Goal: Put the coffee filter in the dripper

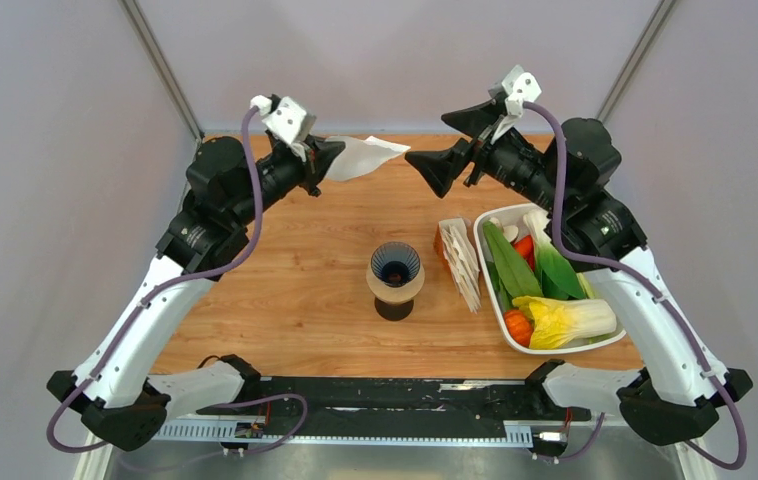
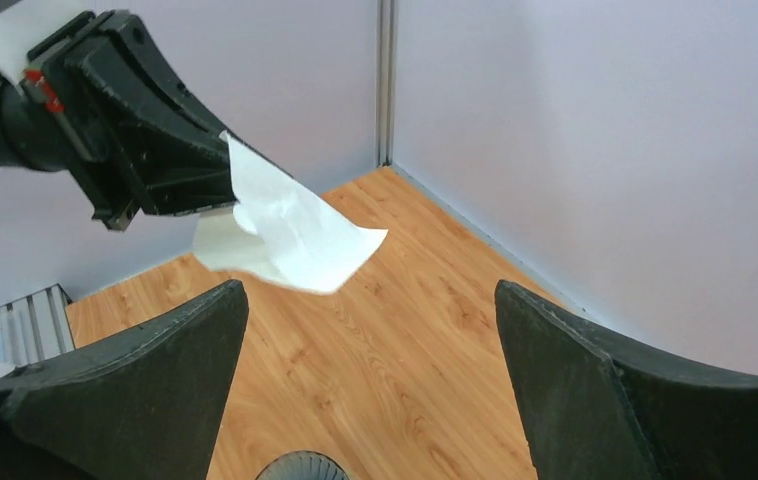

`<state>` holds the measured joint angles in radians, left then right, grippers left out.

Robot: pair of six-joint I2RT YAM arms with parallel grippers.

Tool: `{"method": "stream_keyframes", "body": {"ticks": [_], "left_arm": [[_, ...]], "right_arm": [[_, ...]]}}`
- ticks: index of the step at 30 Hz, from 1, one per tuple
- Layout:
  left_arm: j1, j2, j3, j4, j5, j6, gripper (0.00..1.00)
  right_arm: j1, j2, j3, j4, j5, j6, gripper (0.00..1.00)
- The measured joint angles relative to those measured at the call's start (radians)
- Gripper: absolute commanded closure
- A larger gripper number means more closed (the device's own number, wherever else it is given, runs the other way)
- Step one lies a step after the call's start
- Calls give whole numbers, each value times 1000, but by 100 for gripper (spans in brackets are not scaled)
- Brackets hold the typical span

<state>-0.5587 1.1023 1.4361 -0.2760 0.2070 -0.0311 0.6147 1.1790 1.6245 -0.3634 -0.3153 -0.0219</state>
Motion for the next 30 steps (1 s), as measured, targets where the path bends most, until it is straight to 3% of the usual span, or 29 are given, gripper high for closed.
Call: {"method": "stream_keyframes", "body": {"ticks": [4, 11, 23, 30], "left_arm": [[-83, 22, 18, -30, -141, 137, 100], [-159, 59, 31, -57, -281, 230, 100], [-199, 62, 31, -37, -327, 286, 100], [-224, 50, 23, 3, -351, 321, 100]], "right_arm": [[13, 34, 8, 15, 21, 25, 0], [109, 97, 11, 21, 87, -7, 0], [161, 116, 10, 9, 333, -110, 0], [161, 116, 9, -43, 302, -101, 0]]}}
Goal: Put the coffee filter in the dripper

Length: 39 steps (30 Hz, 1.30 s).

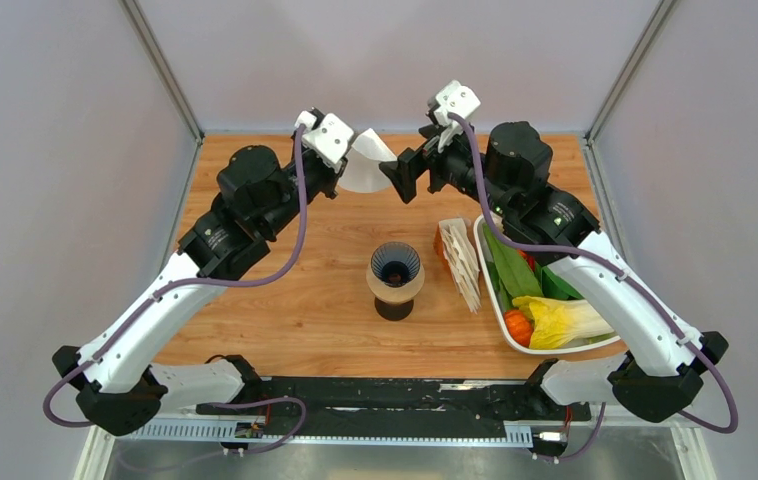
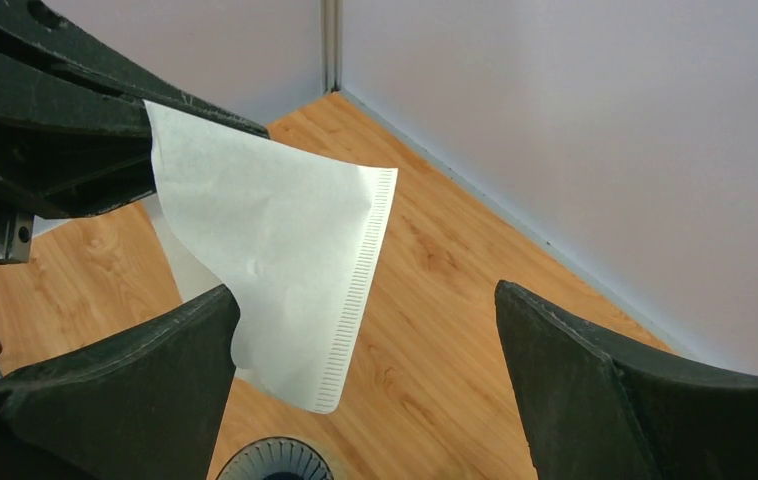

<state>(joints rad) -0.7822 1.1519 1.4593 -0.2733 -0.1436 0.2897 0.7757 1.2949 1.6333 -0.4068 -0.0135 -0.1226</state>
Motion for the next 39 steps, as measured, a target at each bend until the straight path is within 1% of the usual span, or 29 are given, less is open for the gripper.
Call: {"method": "stream_keyframes", "body": {"ticks": [7, 13, 19, 22, 27, 32, 33, 39], "left_arm": [[-42, 0, -13, 28, -38, 12, 100], [-47, 3, -13, 29, -68, 4, 100], [-47, 20, -13, 22, -77, -16, 100], [-47, 25, -13, 21, -76, -26, 100], [-47, 24, -13, 24, -63, -31, 100], [-48, 15, -44, 50, -56, -24, 100], [-48, 15, -49, 51, -56, -22, 100], [-48, 15, -55, 77, -56, -22, 100]], "right_arm": [[0, 0, 0, -24, -38, 23, 0], [0, 0, -1, -25, -51, 40, 0], [0, -30, -50, -20, -73, 29, 0], [0, -33, -57, -21, -38, 21, 3], [0, -33, -57, -21, 44, 26, 0], [0, -33, -56, -20, 55, 79, 0], [0, -32, -56, -19, 54, 90, 1], [0, -24, -56, -6, 77, 132, 13]]}}
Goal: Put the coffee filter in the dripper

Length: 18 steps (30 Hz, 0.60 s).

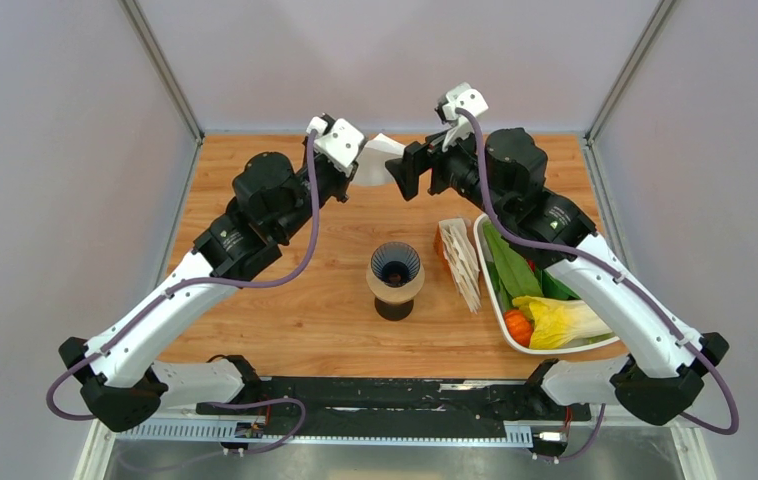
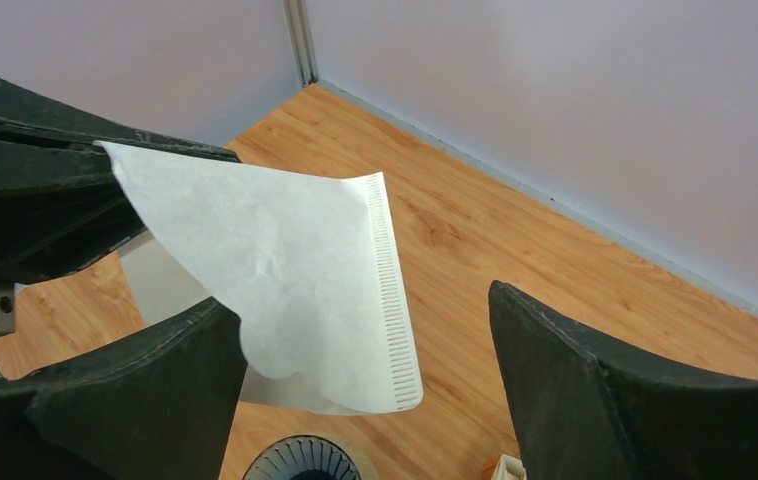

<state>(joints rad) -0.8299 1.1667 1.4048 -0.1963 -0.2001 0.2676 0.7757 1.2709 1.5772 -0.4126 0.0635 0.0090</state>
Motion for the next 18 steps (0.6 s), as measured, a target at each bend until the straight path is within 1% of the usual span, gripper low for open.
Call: {"method": "stream_keyframes", "body": {"ticks": [2, 4, 8, 11, 16, 18], "left_arm": [[0, -2, 0, 11, -1, -1, 100], [0, -4, 0, 17, -3, -5, 100], [0, -9, 0, 24, -3, -11, 100], [0, -9, -2, 25, 2, -20, 100], [0, -9, -5, 23, 8, -31, 100], [0, -9, -5, 23, 8, -35, 100]], "right_arm": [[0, 9, 0, 5, 21, 6, 15], [0, 18, 0, 6, 36, 12, 19], [0, 29, 0, 8, 39, 24, 35], [0, 30, 0, 18, 24, 29, 44], [0, 30, -3, 40, -10, 31, 65], [0, 30, -9, 47, -21, 34, 69]]}}
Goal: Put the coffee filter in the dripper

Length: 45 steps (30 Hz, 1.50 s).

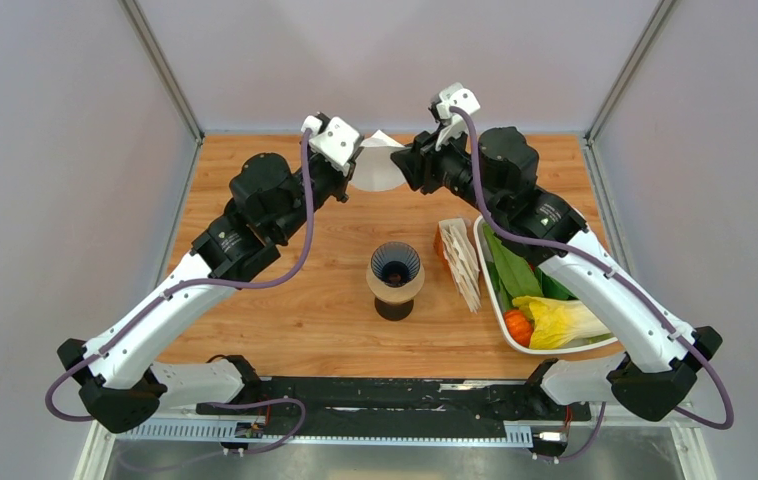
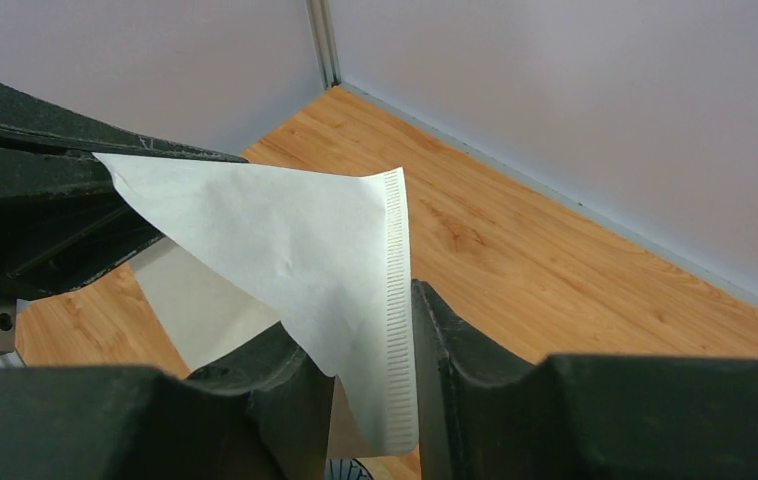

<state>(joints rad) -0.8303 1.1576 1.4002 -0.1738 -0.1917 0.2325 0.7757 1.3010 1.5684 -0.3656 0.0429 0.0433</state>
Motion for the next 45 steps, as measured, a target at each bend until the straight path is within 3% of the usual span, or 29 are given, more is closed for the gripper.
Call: {"method": "stream_keyframes", "body": {"ticks": [12, 14, 17, 21, 27, 30, 33, 37, 45], "left_arm": [[-32, 23, 0, -2, -1, -12, 97], [-41, 31, 1, -8, 1, -18, 86], [-43, 36, 5, -35, 21, -31, 54], [-35, 19, 12, -90, 144, -56, 30], [145, -125, 34, -235, 552, -66, 26], [274, -155, 147, -386, 751, -21, 26], [309, -138, 271, -575, 896, 87, 26], [309, -76, 333, -769, 996, 211, 25], [196, 68, 330, -904, 935, 362, 25]], "right_arm": [[0, 0, -4, 8, -18, 5, 97], [0, 0, -4, 8, -16, 6, 100], [0, 0, -4, 8, -7, 0, 100], [-20, -14, -29, 19, -37, -40, 100], [-124, -114, -153, 26, -236, -164, 100], [-182, -183, -218, 24, -416, -253, 100], [-202, -236, -251, 23, -610, -334, 100], [-193, -254, -254, 35, -846, -378, 100], [-138, -202, -227, 23, -980, -381, 100]]}}
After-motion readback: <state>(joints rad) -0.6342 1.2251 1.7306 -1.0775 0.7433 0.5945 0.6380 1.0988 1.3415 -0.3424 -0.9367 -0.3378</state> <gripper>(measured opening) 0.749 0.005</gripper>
